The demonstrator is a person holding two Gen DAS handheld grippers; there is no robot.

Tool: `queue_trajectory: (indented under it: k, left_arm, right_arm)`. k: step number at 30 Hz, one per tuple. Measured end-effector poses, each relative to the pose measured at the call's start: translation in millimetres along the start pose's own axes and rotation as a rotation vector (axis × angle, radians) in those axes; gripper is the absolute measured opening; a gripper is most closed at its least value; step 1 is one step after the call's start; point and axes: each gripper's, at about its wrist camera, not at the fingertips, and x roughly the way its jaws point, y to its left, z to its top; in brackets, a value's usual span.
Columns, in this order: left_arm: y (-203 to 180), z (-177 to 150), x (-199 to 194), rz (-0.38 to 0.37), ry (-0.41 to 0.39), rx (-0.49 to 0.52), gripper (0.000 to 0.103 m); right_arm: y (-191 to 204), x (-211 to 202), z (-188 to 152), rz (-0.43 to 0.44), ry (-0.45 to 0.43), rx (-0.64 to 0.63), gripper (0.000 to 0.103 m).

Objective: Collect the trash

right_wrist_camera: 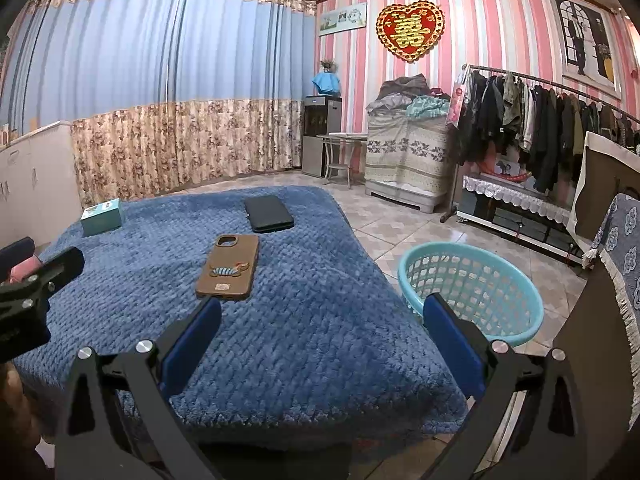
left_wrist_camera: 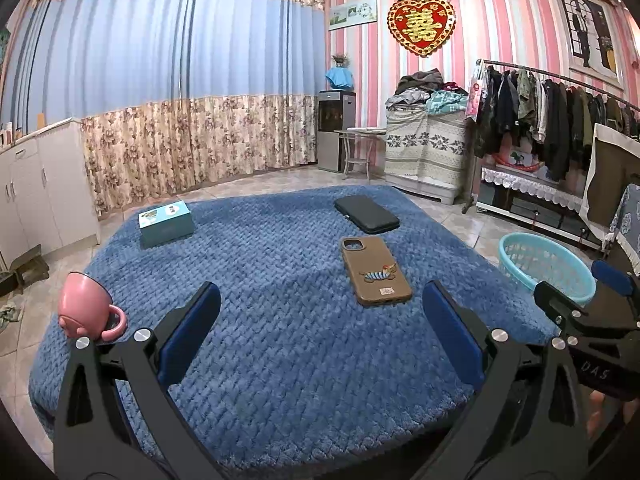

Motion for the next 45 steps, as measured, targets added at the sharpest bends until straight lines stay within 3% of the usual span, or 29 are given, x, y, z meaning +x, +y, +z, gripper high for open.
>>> queue_trajectory:
  k: [45]
  left_arm:
    - [-3.5,-0.6,-1.1,0.003,-0.013,0.015,0.098]
  right_arm:
    - [-5.7,0.0,-1.2,0.005,-0.013,0.011,0.099]
